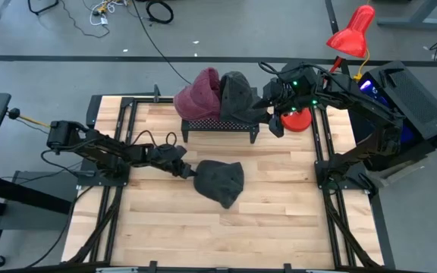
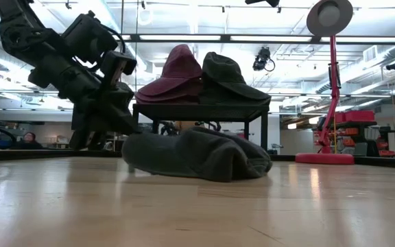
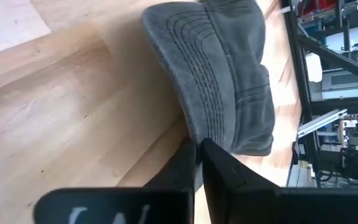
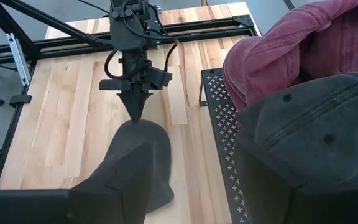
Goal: Pick & Place hat
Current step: Put the black cap on top of the stacked black caps on the shelf
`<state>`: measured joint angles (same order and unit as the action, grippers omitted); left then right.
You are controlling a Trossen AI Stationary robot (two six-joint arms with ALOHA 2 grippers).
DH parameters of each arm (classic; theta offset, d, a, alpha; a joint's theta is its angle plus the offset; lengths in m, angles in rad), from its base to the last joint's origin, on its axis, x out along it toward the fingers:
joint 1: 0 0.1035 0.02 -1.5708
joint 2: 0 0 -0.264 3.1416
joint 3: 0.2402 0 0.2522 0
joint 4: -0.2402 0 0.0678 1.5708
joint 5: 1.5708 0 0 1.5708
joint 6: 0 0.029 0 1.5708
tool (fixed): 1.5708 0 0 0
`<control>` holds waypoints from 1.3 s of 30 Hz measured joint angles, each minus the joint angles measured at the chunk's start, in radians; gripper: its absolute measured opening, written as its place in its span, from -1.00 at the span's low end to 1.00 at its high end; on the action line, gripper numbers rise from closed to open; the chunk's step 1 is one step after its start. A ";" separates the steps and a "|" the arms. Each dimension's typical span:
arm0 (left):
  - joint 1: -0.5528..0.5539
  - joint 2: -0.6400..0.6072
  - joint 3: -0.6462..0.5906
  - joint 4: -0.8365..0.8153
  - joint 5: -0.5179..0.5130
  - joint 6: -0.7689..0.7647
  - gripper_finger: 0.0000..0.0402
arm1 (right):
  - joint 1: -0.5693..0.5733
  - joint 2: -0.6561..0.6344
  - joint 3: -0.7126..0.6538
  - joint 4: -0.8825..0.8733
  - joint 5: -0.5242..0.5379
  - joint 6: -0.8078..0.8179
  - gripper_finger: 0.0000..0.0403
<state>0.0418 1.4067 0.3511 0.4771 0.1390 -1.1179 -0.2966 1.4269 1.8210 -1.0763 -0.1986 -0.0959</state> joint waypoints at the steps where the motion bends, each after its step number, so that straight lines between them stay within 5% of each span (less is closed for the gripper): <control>1: 0.000 0.000 0.000 0.006 0.000 0.000 -0.95 | 0.000 0.000 0.000 0.000 0.000 0.000 0.09; 9: 0.001 0.001 0.007 0.116 0.006 0.001 -0.96 | 0.000 0.000 0.000 0.000 0.000 -0.018 0.09; 26: 0.007 -0.076 0.173 0.108 0.219 0.061 -0.96 | 0.000 0.000 0.000 0.032 -0.011 0.022 0.09; 39: 0.066 -0.209 0.393 -0.131 0.487 0.271 -0.96 | -0.022 -0.003 0.000 0.114 -0.379 0.120 0.09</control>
<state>0.1079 1.1976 0.7444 0.3459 0.6265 -0.8466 -0.3188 1.4239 1.8210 -0.9628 -0.5775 0.0241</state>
